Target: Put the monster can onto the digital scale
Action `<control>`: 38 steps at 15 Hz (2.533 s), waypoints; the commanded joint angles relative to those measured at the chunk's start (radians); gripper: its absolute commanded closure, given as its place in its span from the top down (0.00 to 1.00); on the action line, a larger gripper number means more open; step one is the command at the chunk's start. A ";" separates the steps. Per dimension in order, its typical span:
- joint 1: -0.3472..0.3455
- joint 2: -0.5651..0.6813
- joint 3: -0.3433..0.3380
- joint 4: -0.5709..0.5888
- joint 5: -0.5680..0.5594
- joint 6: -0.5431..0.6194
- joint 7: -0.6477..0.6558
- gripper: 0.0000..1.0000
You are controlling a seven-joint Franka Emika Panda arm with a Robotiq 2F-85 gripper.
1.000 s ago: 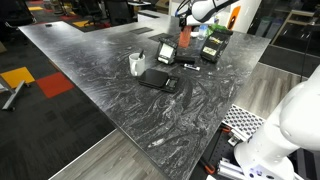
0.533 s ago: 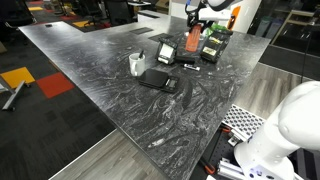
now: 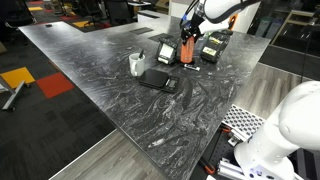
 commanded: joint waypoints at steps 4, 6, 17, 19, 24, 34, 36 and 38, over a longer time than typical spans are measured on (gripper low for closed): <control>0.092 -0.036 -0.011 -0.075 0.162 0.067 -0.361 0.43; 0.125 -0.047 -0.022 -0.086 0.221 0.053 -0.485 0.43; 0.258 -0.093 -0.083 -0.075 0.344 0.059 -0.943 0.43; 0.304 -0.112 -0.115 -0.074 0.454 0.056 -1.007 0.43; 0.368 -0.120 -0.170 -0.057 0.654 0.024 -1.155 0.43; 0.351 0.048 -0.129 0.007 0.696 0.035 -1.186 0.43; 0.341 0.077 -0.107 0.023 0.683 0.033 -1.180 0.43; 0.328 0.093 -0.081 0.041 0.659 0.025 -1.166 0.92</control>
